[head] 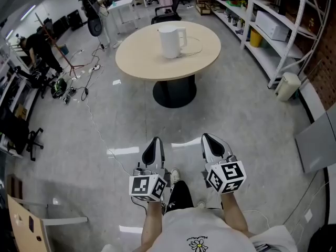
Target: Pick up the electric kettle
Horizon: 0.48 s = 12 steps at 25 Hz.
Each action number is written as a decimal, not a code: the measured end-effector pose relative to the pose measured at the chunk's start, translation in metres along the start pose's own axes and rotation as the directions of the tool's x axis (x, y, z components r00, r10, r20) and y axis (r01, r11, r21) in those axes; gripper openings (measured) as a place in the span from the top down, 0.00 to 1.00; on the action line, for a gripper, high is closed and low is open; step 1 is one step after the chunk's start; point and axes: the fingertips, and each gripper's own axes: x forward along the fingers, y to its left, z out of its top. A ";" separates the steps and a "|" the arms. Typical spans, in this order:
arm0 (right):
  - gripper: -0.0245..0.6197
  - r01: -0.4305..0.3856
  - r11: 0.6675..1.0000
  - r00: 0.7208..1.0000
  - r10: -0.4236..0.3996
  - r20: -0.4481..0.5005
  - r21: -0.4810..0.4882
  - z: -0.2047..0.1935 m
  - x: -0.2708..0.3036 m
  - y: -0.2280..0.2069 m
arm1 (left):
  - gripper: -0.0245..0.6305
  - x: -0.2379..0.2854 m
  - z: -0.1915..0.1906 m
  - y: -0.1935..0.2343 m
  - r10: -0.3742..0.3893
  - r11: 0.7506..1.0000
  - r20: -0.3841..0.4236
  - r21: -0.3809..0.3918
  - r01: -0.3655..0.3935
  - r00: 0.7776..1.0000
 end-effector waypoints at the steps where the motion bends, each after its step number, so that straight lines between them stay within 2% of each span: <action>1: 0.95 0.002 1.000 1.000 -0.002 -0.002 -0.004 0.001 0.017 -0.001 | 0.96 0.012 -0.001 0.012 -0.003 1.000 0.002 -0.007 0.003 1.000; 6: 0.95 0.026 0.997 1.000 -0.025 0.008 -0.074 0.033 0.114 -0.012 | 0.96 0.086 0.021 0.082 -0.011 1.000 0.056 -0.016 0.012 0.998; 12: 0.95 0.105 0.991 0.994 -0.105 0.006 -0.078 0.069 0.213 -0.020 | 0.96 0.160 0.054 0.156 -0.051 0.998 0.055 -0.033 0.053 0.997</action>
